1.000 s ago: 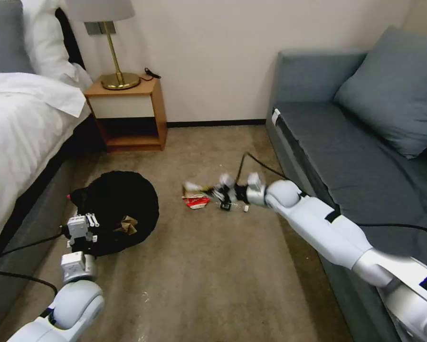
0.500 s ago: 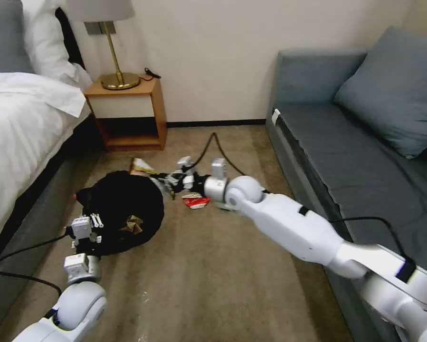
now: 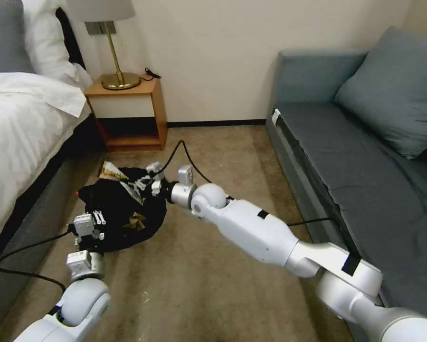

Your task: Pick up the trash bin, then pick up the garbage on the floor and place it into the trash bin.

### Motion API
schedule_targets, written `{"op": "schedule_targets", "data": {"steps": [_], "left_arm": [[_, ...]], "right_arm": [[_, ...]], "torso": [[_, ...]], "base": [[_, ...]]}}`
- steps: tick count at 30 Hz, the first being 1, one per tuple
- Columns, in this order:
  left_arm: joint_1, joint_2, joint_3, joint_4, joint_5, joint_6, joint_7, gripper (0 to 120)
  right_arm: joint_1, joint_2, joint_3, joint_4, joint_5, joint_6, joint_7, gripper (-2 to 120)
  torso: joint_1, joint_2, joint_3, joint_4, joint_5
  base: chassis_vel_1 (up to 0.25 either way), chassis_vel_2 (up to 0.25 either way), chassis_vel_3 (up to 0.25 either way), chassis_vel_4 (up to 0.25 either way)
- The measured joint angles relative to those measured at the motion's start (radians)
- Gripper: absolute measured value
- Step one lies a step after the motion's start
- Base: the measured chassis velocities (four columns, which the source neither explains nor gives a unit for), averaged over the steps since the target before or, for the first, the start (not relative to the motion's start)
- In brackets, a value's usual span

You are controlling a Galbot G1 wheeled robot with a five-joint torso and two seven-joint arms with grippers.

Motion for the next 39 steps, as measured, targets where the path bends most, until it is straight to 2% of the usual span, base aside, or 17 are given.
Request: {"op": "schedule_targets", "data": {"steps": [3,5,8,9,11,13,15,16,20,22,24,26,27,30,36,39], "left_arm": [[-0.003,-0.001,0.001,-0.004,-0.009,-0.001,0.002,7],[-0.004,-0.001,0.002,-0.005,-0.009,-0.001,0.003,7],[-0.005,0.0,0.003,-0.008,-0.01,-0.001,0.003,7],[-0.005,0.0,0.003,-0.008,-0.01,-0.001,0.003,7],[-0.004,0.003,0.001,-0.008,-0.01,-0.001,0.004,7],[-0.003,0.003,-0.001,-0.008,-0.01,-0.001,0.004,7],[-0.002,0.004,-0.003,-0.008,-0.01,-0.003,0.004,7],[-0.002,0.004,-0.003,-0.008,-0.01,-0.003,0.004,7],[0.0,0.004,-0.008,-0.007,-0.008,-0.005,0.004,7],[0.0,0.004,-0.008,-0.006,-0.008,-0.006,0.004,7],[0.0,0.002,-0.009,-0.002,-0.005,-0.007,0.004,7],[0.0,0.002,-0.009,0.001,-0.005,-0.008,0.004,7],[0.0,0.002,-0.011,0.003,-0.004,-0.008,0.004,7],[-0.001,0.009,-0.019,0.012,-0.005,-0.015,0.004,7],[-0.004,0.02,-0.027,0.019,-0.007,-0.017,0.003,7],[-0.003,0.022,-0.031,0.03,-0.003,-0.021,0.001,7]], "right_arm": [[-0.02,0.023,-0.013,-0.053,-0.114,0.053,0.023,0],[-0.023,0.027,-0.016,-0.061,-0.129,0.059,0.028,1],[-0.024,0.034,-0.02,-0.073,-0.158,0.066,0.044,16],[-0.024,0.034,-0.02,-0.073,-0.158,0.066,0.044,16],[-0.024,0.032,-0.022,-0.074,-0.171,0.07,0.048,25],[-0.024,0.031,-0.023,-0.073,-0.175,0.072,0.051,28],[-0.027,0.027,-0.026,-0.068,-0.186,0.077,0.055,39],[-0.027,0.027,-0.026,-0.068,-0.186,0.077,0.055,39],[-0.034,0.016,-0.035,-0.036,-0.196,0.082,0.066,59],[-0.034,0.014,-0.035,-0.032,-0.198,0.082,0.069,61],[-0.038,0.007,-0.035,-0.017,-0.203,0.092,0.084,73],[-0.04,0.003,-0.034,-0.01,-0.202,0.098,0.091,75],[-0.041,-0.004,-0.034,0.003,-0.197,0.113,0.109,79],[-0.041,-0.046,-0.076,0.064,-0.247,0.205,0.306,95],[-0.062,-0.08,-0.054,0.081,-0.274,0.226,0.366,100],[-0.09,-0.104,0.005,0.081,-0.275,0.182,0.458,100]], "torso": [[0.0,0.0,0.0,0.0,0.0],[0.0,0.0,0.0,0.0,0.0001],[0.0,0.0,0.0,0.0001,0.0],[0.0,0.0,0.0,0.0001,0.0],[0.0,0.0,0.0,0.0,0.0001],[0.0,0.0,0.0,0.0,0.0],[0.0,0.0,0.0,0.0,0.0001],[0.0,0.0,0.0,0.0,0.0001],[0.0,0.0,0.0,0.0001,0.0001],[0.0,0.0,0.0,0.0,0.0001],[0.0,0.0,0.0,0.0001,0.0001],[0.0,0.0,0.0,0.0001,0.0001],[0.0,0.0,0.0,0.0001,0.0001],[0.0,0.0,0.0,0.0,0.0003],[0.0,0.0,0.0,0.0001,0.0004],[0.0,0.0,0.0,0.0001,0.0004]], "base": [[0.0,0.0,0.0,0.0],[0.0,0.0,0.0,0.0],[0.0,0.0,0.0,0.0],[0.0,0.0,0.0,0.0],[0.0,0.0,0.0,0.0],[0.0,0.0,0.0,0.0],[0.0,0.0,0.0,0.0],[0.0,0.0,0.0,0.0],[0.0,0.0,0.0,0.0],[0.0,0.0,0.0,0.0],[0.0,0.0,0.0,0.0],[0.0,0.0,0.0,0.0],[0.0,0.0,0.0,0.0],[0.0,0.0,0.0,0.0],[0.0,0.0,0.0,0.0],[0.0,0.0,0.0,0.0]]}}
